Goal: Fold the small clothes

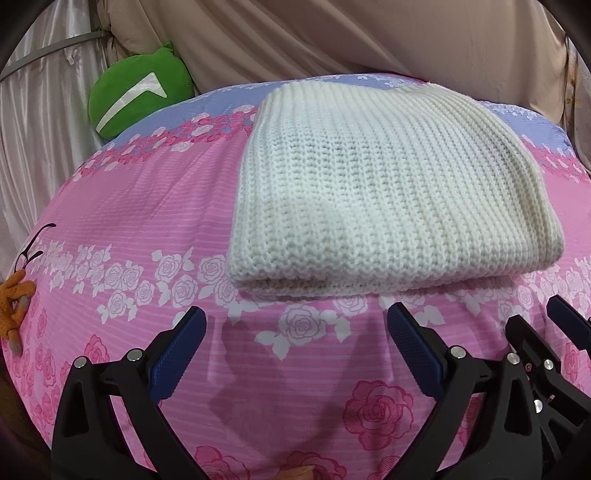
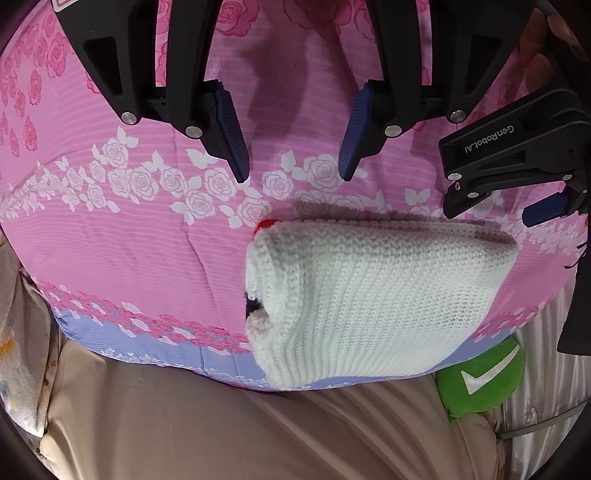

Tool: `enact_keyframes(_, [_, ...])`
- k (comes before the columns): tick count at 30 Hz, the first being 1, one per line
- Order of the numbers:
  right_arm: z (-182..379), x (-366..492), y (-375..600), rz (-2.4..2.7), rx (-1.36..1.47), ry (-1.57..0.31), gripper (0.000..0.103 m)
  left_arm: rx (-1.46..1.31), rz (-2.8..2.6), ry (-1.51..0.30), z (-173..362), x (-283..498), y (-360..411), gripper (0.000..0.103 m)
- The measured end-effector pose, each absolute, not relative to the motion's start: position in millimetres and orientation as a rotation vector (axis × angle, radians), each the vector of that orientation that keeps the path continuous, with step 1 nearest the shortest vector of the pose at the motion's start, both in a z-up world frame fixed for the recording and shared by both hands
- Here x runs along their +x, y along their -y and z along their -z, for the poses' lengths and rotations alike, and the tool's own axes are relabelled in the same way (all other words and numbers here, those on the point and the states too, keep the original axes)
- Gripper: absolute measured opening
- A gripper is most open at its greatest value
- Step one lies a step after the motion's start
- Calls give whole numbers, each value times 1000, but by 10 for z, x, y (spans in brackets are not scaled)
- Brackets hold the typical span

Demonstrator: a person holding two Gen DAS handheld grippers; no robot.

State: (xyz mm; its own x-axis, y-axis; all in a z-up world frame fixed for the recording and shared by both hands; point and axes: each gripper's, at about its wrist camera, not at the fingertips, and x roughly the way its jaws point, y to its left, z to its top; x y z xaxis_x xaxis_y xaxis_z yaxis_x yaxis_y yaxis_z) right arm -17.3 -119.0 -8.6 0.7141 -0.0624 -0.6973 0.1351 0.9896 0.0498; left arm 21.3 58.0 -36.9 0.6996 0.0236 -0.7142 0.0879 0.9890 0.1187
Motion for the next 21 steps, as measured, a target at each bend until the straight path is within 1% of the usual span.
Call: enact_keyframes(21, [67,-162,1185,117,108,-769,51,156,32,-781,350,173,-505,96])
